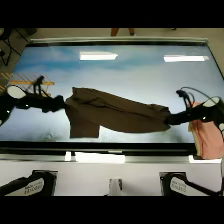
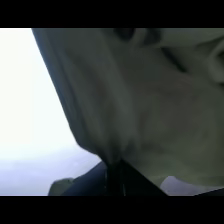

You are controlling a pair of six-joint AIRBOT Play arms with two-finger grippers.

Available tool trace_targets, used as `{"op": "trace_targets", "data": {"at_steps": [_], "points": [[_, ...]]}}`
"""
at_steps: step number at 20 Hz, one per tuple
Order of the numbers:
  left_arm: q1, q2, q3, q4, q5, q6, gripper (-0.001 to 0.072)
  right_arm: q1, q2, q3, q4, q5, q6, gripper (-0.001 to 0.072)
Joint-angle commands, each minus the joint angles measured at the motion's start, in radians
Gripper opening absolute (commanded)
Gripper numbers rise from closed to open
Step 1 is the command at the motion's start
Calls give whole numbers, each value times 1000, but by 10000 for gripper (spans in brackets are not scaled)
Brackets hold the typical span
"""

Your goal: Fold the shirts.

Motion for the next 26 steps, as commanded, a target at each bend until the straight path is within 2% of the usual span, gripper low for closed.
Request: {"op": "trace_targets", "data": {"at_steps": [1, 7, 9, 11, 15, 18, 21, 23, 24, 26], "points": [[5, 137, 218, -3, 0, 4, 39, 7, 174, 167, 58, 30, -22, 23], [5, 330, 969, 8, 103, -39, 39, 7, 558, 683, 55, -158, -6, 24], [5, 362, 1122, 31, 107, -38, 39, 7, 646, 766, -10, -204, 65, 24], [4, 417, 1122, 39, 91, -38, 38, 7, 704, 782, -81, -196, 113, 24], [4, 475, 1061, 130, -35, -73, 38, 7, 718, 782, -112, -122, 115, 24], [4, 458, 1057, 158, -108, -76, 37, 7, 697, 783, -126, -75, 116, 24], [4, 401, 1057, 278, -126, -76, 37, 7, 624, 783, -213, -29, 135, 25], [4, 330, 1018, 300, -226, -76, 37, 7, 516, 783, -197, 103, 116, 25], [4, 291, 958, 298, -288, -76, 38, 7, 443, 783, -184, 203, 77, 25], [-4, 220, 788, 298, -351, -66, 38, 7, 294, 764, -201, 352, 67, 25]]}}
